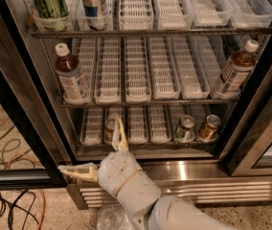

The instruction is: Pick blue plastic bottle from middle shelf of fridge

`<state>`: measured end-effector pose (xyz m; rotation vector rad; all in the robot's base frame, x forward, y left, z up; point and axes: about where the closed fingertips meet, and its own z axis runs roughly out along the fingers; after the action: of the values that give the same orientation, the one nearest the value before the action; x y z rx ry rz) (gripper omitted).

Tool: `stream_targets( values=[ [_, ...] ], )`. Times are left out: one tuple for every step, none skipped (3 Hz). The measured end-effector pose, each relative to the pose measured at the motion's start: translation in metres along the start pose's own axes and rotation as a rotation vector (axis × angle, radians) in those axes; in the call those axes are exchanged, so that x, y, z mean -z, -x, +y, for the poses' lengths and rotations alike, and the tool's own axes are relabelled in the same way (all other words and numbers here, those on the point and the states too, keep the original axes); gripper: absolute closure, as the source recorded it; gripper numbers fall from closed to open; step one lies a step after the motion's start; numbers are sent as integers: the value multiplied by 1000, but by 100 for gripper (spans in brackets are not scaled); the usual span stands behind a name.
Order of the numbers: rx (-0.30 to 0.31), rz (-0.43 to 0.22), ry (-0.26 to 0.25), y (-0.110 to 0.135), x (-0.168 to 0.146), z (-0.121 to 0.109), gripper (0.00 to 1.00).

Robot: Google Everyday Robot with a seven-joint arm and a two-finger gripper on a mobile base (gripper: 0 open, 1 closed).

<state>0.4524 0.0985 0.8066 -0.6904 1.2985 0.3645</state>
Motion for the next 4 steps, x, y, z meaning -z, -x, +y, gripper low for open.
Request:
stream_targets(
  values=[
    [-22, -73, -9, 7, -9, 28, 0],
    [-36, -142, -54, 4, -31, 47, 0],
    [-4, -194, -59, 17, -35, 54, 0],
    [-3, -193, -62, 17, -34, 53, 0]
  ],
)
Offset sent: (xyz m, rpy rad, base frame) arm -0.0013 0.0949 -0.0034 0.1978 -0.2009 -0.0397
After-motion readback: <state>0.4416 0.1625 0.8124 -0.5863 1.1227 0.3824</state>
